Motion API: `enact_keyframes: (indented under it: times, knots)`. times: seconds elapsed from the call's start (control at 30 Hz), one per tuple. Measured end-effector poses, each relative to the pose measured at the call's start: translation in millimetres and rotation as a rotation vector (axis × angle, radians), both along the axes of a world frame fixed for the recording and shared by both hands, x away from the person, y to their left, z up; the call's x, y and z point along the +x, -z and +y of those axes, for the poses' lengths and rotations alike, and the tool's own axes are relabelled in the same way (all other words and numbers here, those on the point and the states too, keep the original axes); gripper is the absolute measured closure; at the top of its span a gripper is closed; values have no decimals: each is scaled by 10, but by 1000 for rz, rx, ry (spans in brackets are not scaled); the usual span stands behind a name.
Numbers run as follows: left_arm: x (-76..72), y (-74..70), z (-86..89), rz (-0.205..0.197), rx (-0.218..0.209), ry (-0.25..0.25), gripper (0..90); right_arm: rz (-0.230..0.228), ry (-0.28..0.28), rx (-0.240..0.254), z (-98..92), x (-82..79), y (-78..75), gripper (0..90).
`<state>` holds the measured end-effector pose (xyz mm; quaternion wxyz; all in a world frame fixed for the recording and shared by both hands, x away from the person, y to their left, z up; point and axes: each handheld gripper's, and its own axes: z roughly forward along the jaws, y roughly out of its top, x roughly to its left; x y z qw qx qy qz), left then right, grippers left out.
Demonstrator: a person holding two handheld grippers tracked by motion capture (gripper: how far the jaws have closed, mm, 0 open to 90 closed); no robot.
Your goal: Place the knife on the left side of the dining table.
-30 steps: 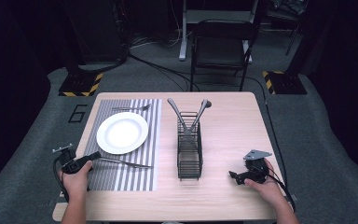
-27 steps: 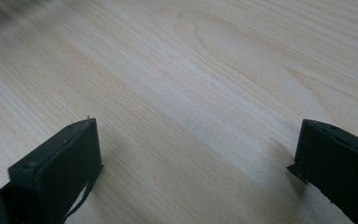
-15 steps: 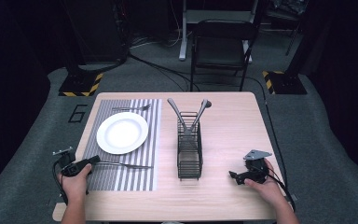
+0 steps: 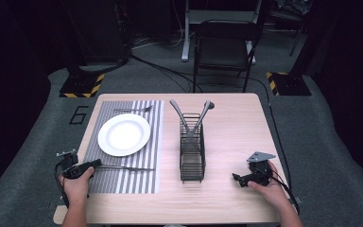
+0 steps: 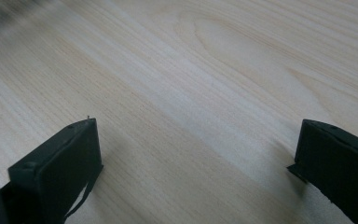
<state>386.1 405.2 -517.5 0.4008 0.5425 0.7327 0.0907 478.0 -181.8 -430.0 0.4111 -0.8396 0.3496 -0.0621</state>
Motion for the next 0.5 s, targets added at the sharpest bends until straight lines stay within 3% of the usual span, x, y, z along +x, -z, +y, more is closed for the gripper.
enact_keyframes:
  times: [0.27,0.3,0.37,0.5]
  knots:
    - [-1,-13,-4,6,23,7,665,0,0,0,0,0,0,0]
    - [-3,-20,-10,7,25,-10,659,-1,0,0,0,-1,0,0]
    - [-14,-39,9,-1,49,-12,644,0,0,0,0,0,0,0]
    - [-13,-39,14,-9,32,-26,641,0,0,1,0,0,0,0]
